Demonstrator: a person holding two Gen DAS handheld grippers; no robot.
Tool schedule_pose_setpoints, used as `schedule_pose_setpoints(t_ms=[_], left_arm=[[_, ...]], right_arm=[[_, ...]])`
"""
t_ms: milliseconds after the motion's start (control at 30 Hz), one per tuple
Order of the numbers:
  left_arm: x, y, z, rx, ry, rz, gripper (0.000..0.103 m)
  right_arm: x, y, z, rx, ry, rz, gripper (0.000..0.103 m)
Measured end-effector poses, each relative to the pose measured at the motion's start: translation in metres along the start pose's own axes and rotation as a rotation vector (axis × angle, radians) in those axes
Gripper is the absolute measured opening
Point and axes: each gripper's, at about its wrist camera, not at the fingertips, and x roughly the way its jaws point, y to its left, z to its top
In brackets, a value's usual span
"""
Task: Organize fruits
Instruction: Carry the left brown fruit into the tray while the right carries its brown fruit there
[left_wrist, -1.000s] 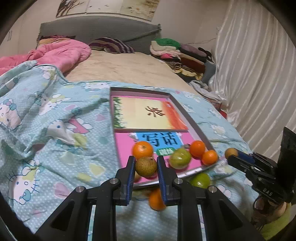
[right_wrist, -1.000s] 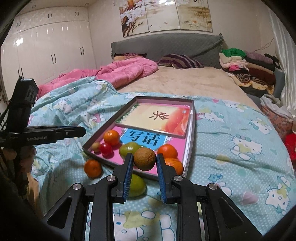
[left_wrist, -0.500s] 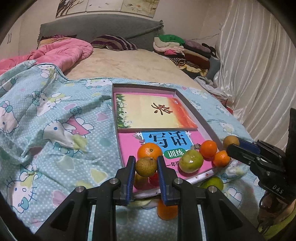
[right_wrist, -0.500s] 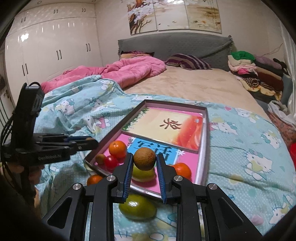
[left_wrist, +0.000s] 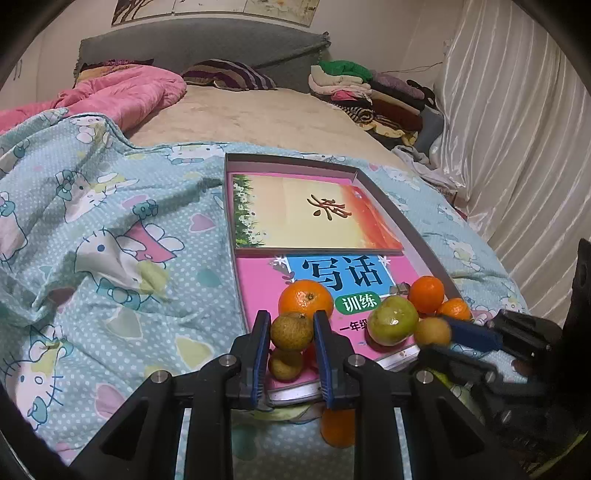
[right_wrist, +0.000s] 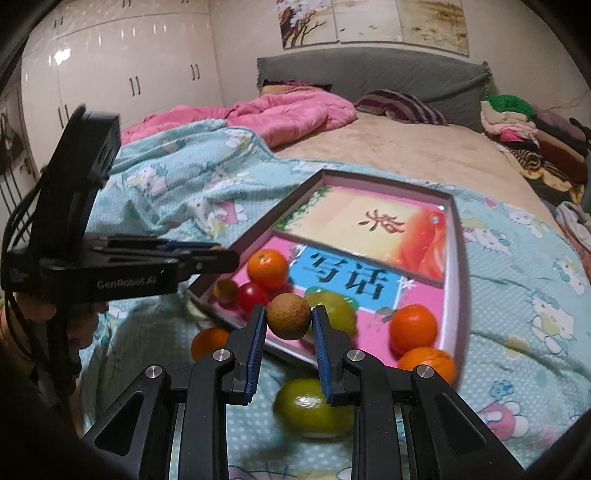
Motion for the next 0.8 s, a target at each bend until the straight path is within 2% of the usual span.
schedule_pose_setpoints(t_ms=[800], left_arm=[[0.009,0.001,-0.002,0.002,0.018,0.013,0.024]], right_arm=[[0.013,0.0,-0.008,-0.027,0.032,-0.072,0.027]])
